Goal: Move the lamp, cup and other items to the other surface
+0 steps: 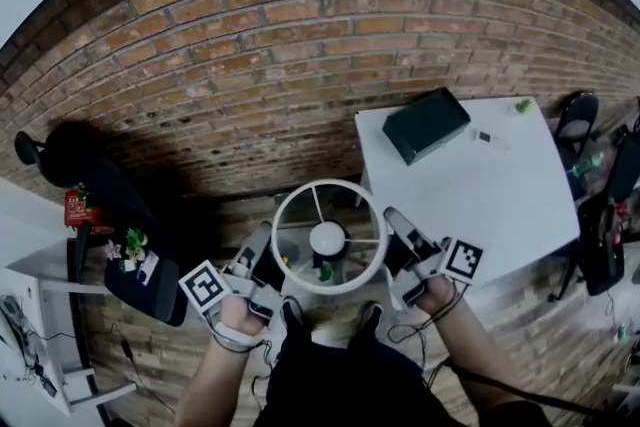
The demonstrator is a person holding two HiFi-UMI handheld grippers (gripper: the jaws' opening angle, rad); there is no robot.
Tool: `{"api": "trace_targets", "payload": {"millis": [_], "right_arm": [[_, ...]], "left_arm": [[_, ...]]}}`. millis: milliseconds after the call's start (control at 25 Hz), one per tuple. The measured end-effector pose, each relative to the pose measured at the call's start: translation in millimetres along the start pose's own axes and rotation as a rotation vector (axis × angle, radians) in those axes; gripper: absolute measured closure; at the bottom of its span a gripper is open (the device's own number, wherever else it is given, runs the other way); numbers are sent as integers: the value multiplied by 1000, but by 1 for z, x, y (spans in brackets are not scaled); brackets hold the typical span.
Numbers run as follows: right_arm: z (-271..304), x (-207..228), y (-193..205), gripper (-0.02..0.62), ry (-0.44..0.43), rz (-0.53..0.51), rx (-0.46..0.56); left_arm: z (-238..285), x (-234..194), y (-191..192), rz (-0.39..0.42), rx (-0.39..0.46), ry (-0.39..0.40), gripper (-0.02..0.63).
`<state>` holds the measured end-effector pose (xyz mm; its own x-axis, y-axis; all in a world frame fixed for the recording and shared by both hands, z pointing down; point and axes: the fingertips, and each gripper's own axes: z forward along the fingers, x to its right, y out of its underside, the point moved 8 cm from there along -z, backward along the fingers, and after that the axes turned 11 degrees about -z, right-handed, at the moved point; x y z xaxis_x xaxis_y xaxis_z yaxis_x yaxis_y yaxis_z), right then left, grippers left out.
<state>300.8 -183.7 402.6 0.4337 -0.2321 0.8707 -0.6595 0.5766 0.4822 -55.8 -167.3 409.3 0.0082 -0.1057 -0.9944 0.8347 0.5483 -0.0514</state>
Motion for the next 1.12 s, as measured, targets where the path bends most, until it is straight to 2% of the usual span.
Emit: {"api": "trace_targets", "payload": {"millis": [240,520,1120], "right_arm": [[-29,3,-49,439,-24,-16,5],[-62,20,-92,445,-10,-31,21],[-137,87,-139,446,81,-14,101]], "left_arm": [[30,25,44,12,13,28,405],[67,29,88,-4,5,18,405],[142,5,164,-23,-101,-12,405]]}}
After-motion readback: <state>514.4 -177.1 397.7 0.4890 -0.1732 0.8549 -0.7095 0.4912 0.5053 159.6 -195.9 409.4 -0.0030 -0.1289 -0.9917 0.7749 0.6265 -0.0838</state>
